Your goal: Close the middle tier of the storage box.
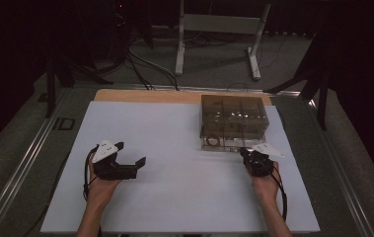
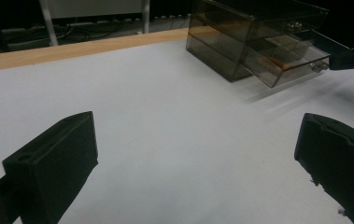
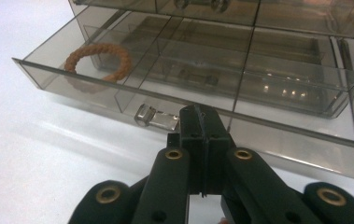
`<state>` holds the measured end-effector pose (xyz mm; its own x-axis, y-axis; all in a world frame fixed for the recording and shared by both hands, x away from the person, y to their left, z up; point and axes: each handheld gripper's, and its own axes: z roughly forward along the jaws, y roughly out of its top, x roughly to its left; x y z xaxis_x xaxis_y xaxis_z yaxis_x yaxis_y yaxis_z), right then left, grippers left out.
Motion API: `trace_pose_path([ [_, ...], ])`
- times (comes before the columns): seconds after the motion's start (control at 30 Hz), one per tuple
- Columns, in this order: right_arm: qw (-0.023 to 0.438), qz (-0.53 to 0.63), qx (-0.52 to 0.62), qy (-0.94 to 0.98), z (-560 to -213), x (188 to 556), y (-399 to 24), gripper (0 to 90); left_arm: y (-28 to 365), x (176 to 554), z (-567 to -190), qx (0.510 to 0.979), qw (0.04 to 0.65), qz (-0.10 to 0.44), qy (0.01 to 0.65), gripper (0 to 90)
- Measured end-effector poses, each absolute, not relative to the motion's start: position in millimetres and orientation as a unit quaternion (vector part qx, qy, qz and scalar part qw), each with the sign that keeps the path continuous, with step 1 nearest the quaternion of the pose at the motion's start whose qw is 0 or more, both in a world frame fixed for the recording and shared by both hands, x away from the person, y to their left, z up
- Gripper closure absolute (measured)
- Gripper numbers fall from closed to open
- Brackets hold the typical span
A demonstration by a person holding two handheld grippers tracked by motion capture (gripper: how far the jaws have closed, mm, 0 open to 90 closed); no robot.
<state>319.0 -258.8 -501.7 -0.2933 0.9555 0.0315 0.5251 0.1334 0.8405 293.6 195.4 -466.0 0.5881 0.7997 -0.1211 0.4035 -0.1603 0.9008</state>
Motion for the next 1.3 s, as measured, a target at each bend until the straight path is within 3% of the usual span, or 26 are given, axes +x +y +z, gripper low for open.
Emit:
trace_pose_path([
  [1.3, 0.274, 0.398, 0.552, 0.679, -495, 341, -256, 90.0, 198, 294, -467, 0.732, 0.502, 0.198, 0.415, 0.9],
])
